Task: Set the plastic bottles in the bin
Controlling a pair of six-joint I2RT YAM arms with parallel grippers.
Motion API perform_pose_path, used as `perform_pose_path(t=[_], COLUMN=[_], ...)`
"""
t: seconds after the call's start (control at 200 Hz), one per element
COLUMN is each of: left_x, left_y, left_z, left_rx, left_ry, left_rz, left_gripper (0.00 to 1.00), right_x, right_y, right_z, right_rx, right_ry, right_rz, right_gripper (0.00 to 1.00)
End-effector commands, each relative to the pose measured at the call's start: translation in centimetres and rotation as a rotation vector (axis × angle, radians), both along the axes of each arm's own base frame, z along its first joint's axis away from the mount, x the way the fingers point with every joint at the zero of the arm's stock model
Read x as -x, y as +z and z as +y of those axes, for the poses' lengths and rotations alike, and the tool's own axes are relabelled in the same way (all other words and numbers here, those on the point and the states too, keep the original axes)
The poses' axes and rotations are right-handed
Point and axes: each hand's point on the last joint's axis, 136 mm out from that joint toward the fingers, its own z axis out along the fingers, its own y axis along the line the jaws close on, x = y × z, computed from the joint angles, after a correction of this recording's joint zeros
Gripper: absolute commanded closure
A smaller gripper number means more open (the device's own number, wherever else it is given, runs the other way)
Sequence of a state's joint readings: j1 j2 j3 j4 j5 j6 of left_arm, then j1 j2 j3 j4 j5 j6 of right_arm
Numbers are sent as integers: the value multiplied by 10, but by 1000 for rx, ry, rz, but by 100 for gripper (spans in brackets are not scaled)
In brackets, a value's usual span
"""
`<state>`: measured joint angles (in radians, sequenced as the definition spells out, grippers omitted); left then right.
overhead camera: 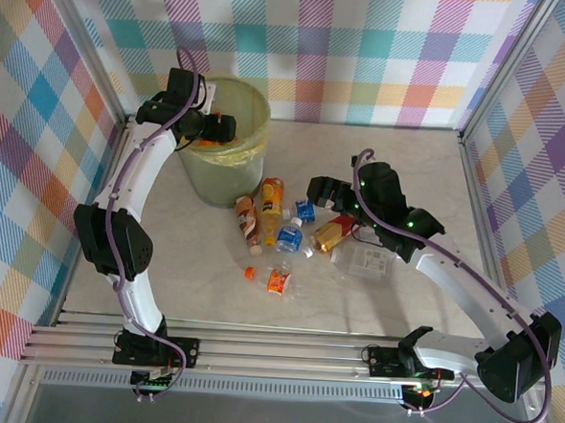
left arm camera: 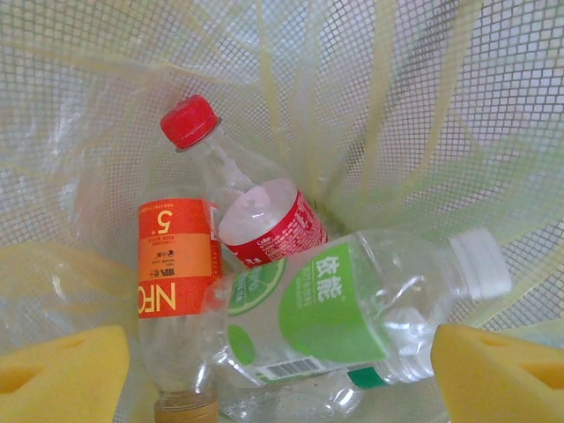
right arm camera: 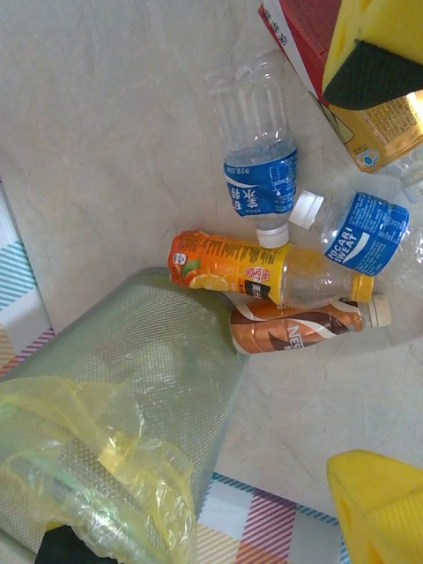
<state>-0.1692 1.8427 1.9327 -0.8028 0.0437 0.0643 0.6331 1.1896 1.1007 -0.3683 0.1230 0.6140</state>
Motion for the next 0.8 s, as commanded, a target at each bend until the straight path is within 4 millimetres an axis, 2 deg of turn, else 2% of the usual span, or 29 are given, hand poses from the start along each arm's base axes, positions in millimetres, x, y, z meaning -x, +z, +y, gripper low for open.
perform_pose_path(t=[0.0,0.21,0.41,0.49,0.615,0.795], left_x=[10,29,58,73,96,129], left_y=[41,75,103,110,116,120], left_z=[4,2,-1,-3,-4,13], left_rx=[51,119,206,251,310,363], left_ry=[20,24,31,23,27,115], left_rz=[-96,-184,-272,-297,-338,-407], left_gripper=[11,8,4,2,0,0], right_x=[-5,-4,10,24,52,101], right_y=[11,6,-23,-36,-57,-96], right_z=[-2,-4,-3,9,37,60], right_rx=[-9,11,156,221,282,500], right_ry=[-22,-25,-18,59,273,549], right_rz=[-15,5,125,154,193,223], right_gripper=[0,0,0,0,0,0])
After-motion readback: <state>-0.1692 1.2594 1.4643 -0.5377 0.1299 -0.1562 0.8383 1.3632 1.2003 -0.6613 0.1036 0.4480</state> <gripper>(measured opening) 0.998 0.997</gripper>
